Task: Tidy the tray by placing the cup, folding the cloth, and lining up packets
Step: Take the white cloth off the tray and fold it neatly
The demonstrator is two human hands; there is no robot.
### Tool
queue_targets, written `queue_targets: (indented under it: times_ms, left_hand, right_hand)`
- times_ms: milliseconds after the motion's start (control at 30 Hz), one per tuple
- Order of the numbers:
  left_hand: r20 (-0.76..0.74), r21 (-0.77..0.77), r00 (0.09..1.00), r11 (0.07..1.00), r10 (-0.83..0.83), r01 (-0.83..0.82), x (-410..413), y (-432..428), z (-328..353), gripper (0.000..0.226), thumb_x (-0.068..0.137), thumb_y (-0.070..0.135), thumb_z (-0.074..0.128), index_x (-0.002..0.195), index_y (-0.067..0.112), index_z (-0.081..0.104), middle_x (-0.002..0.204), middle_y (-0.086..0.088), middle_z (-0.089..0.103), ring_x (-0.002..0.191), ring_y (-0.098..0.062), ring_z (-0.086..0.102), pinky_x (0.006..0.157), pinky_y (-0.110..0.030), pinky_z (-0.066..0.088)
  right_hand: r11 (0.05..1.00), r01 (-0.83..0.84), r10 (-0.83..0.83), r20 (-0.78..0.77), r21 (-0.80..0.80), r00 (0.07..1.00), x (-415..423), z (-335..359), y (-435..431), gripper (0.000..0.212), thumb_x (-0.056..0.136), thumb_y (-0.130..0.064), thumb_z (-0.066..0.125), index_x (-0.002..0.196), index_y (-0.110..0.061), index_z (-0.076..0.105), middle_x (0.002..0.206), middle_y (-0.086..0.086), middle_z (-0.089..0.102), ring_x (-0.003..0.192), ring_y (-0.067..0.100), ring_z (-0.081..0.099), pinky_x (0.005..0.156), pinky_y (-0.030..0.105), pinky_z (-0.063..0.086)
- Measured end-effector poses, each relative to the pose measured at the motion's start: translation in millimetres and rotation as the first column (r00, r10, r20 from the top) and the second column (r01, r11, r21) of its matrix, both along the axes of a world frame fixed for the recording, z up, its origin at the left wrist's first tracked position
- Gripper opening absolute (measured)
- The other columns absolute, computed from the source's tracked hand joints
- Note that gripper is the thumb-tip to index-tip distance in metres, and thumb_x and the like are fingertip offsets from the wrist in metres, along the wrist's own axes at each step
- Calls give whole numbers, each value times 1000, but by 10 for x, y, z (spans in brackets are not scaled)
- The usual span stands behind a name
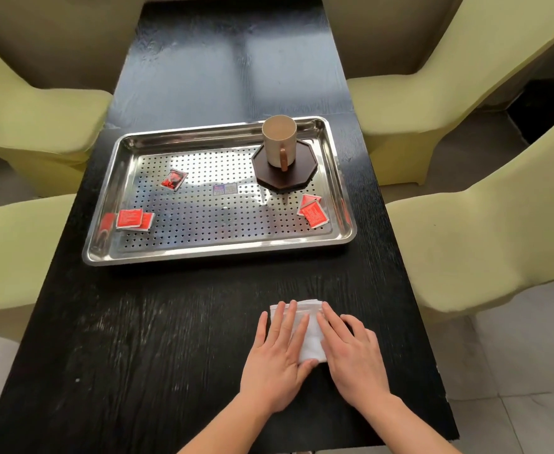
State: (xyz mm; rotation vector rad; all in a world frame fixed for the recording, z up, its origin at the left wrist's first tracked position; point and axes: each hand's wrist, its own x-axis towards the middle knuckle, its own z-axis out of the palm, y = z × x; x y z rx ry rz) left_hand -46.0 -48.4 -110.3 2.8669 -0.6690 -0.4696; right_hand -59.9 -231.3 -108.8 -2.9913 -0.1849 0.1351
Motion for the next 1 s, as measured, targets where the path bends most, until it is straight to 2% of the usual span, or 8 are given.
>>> queue_targets:
  times_ms: [100, 267, 333, 433, 533, 667, 833, 1000]
  left_hand:
    - [-25, 19, 1000, 1000, 16, -15, -43, 38, -66, 77, 98, 69, 23, 158, 20, 19, 167, -9, 4, 153, -31, 4, 116, -51, 6]
    - [-38, 10, 999, 1000, 3, -2, -26, 43, -108, 80, 94, 74, 5, 156, 28, -13, 161, -1, -33, 146, -21, -34, 118, -48, -16]
    - [-27, -11, 999, 999, 33, -33, -27, 56, -70, 78, 94, 73, 6, 157, 29, -10, 162, -1, -28, 147, -20, -32, 119, -48, -15]
    - [27, 2, 994, 994, 110, -110, -34, 179, -14, 73, 96, 69, 7, 158, 31, -2, 166, -3, -14, 150, -23, -24, 121, -52, -7]
    - [26, 92, 971, 966, 240, -241, -4, 438, 29, 72, 96, 65, 11, 158, 30, 4, 167, -7, -4, 152, -27, -16, 121, -59, -1]
    - [-42, 177, 920, 909, 389, -376, 7, 865, 9, 71, 96, 64, 16, 157, 31, 0, 167, -6, -6, 152, -28, -17, 118, -65, 5]
    - [-89, 218, 860, 852, 503, -476, 81, 1225, 54, 71, 96, 65, 19, 157, 33, 0, 167, -5, -6, 152, -28, -14, 116, -67, 12]
    - [-137, 227, 823, 826, 552, -516, 159, 1523, 126, 71, 96, 66, 21, 157, 34, 2, 167, -4, -5, 153, -28, -11, 116, -66, 18]
  right_hand:
    - [999, -5, 5, -4, -44, 1000, -10, -22, 30, 51, 97, -35, 47, 147, -24, 47, 157, -6, 40, 127, 24, 49, 93, 42, 48]
    - [995, 90, -86, -83, 38, 993, 10, 115, 105, 56, 96, -35, 58, 149, -24, 43, 155, -3, 42, 131, 23, 47, 99, 42, 45]
    - [966, 228, -213, -122, 122, 969, 28, 180, 150, 58, 96, -40, 57, 149, -23, 40, 149, -3, 47, 129, 18, 47, 101, 36, 44]
    - [868, 423, -379, -204, 261, 903, 74, 240, 238, 61, 96, -42, 58, 149, -19, 37, 136, 0, 51, 118, 15, 51, 90, 27, 46]
    - [798, 550, -476, -303, 245, 825, 148, 271, 310, 65, 94, -47, 58, 148, -16, 37, 135, 4, 52, 114, 17, 56, 85, 30, 50]
    - [794, 579, -477, -403, 185, 781, 221, 291, 361, 65, 83, -51, 69, 131, -13, 47, 114, 3, 52, 99, 21, 59, 72, 30, 46]
    - [729, 662, -530, -465, 177, 709, 294, 321, 409, 63, 70, -37, 83, 115, -18, 43, 101, -2, 47, 83, 16, 55, 61, 26, 43]
    - [573, 788, -592, -550, 228, 590, 366, 363, 466, 36, 74, -26, 81, 94, -15, 53, 88, -1, 62, 80, 18, 62, 72, 38, 56]
